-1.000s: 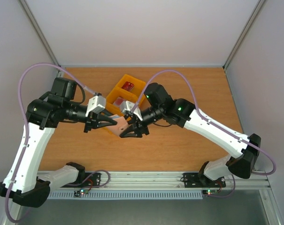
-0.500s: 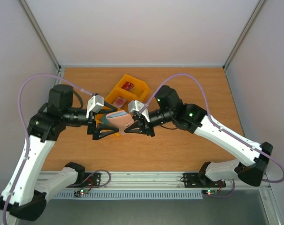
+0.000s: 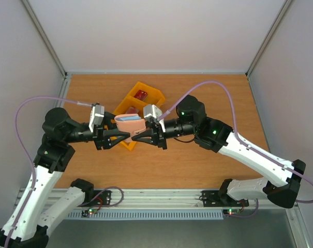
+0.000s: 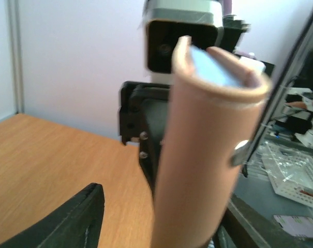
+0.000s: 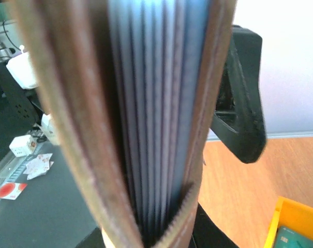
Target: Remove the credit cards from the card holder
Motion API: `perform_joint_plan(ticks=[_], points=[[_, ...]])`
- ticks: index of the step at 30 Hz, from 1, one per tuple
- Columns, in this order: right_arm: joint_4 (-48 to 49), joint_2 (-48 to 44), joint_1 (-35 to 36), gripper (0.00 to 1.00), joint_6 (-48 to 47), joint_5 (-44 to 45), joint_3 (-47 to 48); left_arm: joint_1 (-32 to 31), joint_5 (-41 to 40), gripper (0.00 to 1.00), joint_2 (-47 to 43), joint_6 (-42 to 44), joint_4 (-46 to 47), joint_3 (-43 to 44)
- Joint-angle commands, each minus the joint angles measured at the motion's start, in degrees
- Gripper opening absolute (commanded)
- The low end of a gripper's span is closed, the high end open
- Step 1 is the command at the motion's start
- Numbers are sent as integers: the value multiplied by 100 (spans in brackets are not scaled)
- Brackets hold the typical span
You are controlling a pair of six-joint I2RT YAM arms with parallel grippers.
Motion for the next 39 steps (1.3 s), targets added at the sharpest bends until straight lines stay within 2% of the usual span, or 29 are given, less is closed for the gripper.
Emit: perform_joint_plan(ticks=[1, 4, 6, 7, 8, 11, 12, 13, 14, 15, 16, 19, 21, 25, 28, 33, 39], points=[[27, 134, 74, 1, -49, -126, 220, -5, 857, 50, -141, 13, 551, -134], [-73, 208, 75, 1, -43, -190, 310, 0, 772, 27, -59, -39, 455, -114], [-101, 173, 74, 1, -59, -181, 300, 0, 739, 4, -60, -115, 441, -120], [-119, 117, 74, 1, -70, -79, 277, 0, 609, 1, -82, -137, 365, -128], [-159, 32, 74, 8, -73, 152, 251, 0, 403, 0, -106, -153, 248, -121], [-228, -400, 72, 57, 114, 2035, 37, 0, -828, 0, -183, -315, -302, -156], [-185, -562, 74, 64, 240, 2916, -81, -3, -1330, 0, -224, -358, -553, -170], [-200, -689, 74, 64, 430, 3737, -159, -1, -1768, 0, -260, -394, -691, -180], [-305, -746, 74, 59, 696, 4586, -121, 0, -2152, 0, -300, -388, -771, -200], [-427, -758, 94, 54, 826, 4963, -58, 0, -2413, 0, -310, -339, -822, -218], [-467, -720, 176, 51, 810, 5101, 0, 0, -2634, 0, -309, -229, -846, -244], [-224, -187, 934, 49, 395, 5804, 208, -1, -3331, 0, -210, -63, -940, -278], [-259, 327, 1298, 47, 246, 6229, 575, 0, -3358, 0, -180, -71, -946, -293], [-365, 869, 1349, 41, 462, 6118, 1048, 0, -3148, 0, -223, -188, -875, -327], [-390, 1057, 1344, 27, 446, 6224, 1175, -1, -3091, 0, -249, -243, -813, -347], [-470, 1223, 1296, 28, 598, 6146, 1252, 0, -2937, 0, -258, -302, -623, -420], [-411, 1511, 1296, 30, 488, 6534, 1325, 0, -2771, 0, -224, -474, -391, -488]])
